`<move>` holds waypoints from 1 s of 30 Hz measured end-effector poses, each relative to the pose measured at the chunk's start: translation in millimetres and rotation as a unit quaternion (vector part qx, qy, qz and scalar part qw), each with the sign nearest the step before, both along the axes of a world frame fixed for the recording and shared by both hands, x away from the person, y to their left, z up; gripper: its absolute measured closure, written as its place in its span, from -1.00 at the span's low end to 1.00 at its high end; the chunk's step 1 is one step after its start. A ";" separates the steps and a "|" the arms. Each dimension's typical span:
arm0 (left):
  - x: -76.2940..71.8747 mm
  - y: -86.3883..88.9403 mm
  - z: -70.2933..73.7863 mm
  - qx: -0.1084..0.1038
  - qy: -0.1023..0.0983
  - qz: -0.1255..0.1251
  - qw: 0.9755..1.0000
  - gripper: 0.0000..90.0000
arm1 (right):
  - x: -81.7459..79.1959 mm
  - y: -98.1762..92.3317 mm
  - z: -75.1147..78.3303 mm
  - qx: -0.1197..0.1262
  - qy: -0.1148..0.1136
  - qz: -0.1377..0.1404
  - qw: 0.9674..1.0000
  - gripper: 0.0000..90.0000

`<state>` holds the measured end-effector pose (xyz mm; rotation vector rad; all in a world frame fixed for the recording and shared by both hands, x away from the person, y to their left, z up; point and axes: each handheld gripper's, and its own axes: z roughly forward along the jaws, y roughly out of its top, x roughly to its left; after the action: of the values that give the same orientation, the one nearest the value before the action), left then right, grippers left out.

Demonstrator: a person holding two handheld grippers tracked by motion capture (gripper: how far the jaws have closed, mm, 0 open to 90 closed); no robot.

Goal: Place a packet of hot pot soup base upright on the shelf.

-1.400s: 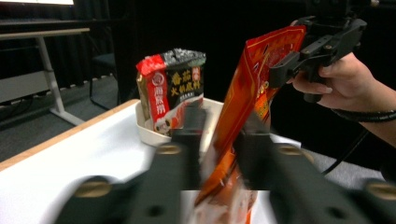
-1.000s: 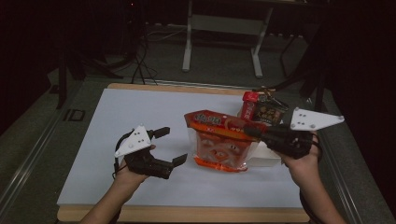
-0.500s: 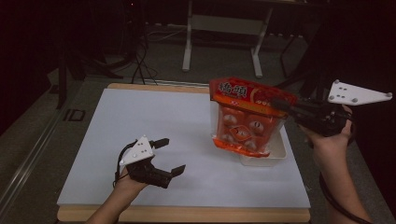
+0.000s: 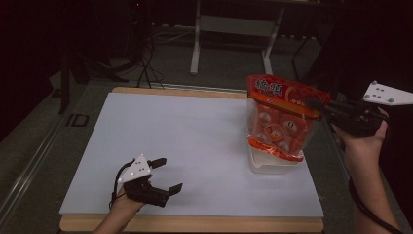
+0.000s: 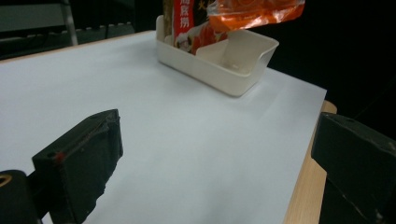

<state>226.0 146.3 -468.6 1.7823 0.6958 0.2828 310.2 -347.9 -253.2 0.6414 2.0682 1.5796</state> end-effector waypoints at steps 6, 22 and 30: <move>-3.9 3.6 -15.8 0.008 0.013 0.006 1.000 -0.94 | 10.8 -10.5 -10.5 -0.003 0.013 -0.013 1.000 1.00; -3.3 5.6 -24.5 -0.009 0.015 0.018 1.000 -0.94 | 39.2 -14.8 -51.3 0.002 0.057 -0.017 0.998 1.00; -1.9 5.8 -27.9 -0.012 0.019 0.020 1.000 -0.94 | 43.8 -7.8 -61.7 0.008 0.063 -0.009 0.998 1.00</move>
<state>224.0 152.1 -496.5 1.7556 0.7587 0.2673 354.0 -355.6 -315.0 0.7818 2.1364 1.5836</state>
